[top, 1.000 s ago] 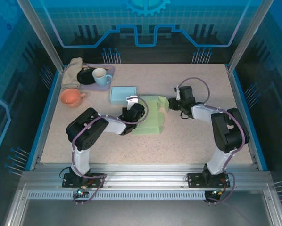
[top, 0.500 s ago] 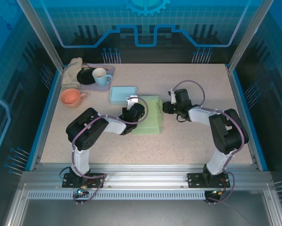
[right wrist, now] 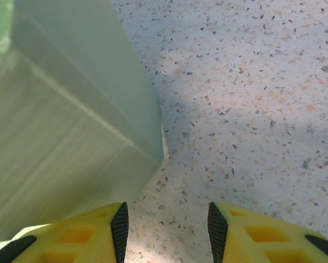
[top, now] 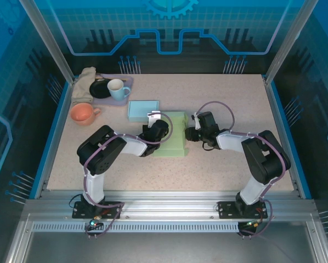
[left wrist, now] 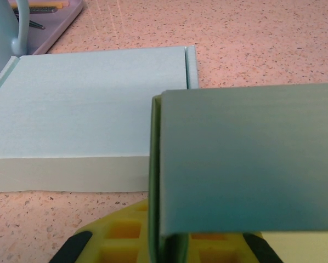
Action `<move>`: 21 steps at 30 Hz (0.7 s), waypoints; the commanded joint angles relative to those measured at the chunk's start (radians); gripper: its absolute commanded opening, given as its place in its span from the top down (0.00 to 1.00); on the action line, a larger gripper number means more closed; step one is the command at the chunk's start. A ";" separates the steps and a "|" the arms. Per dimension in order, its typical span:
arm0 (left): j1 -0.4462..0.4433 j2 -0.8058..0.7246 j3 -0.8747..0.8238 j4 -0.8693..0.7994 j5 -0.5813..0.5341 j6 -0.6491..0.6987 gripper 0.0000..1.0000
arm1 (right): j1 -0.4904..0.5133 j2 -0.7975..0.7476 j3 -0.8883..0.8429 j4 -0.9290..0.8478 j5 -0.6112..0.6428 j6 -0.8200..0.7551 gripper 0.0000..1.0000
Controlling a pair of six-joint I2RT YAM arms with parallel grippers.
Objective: Fold the paper box
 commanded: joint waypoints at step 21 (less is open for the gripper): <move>-0.005 0.023 -0.003 -0.036 0.038 0.047 0.92 | 0.006 0.037 0.126 0.082 -0.044 -0.157 0.57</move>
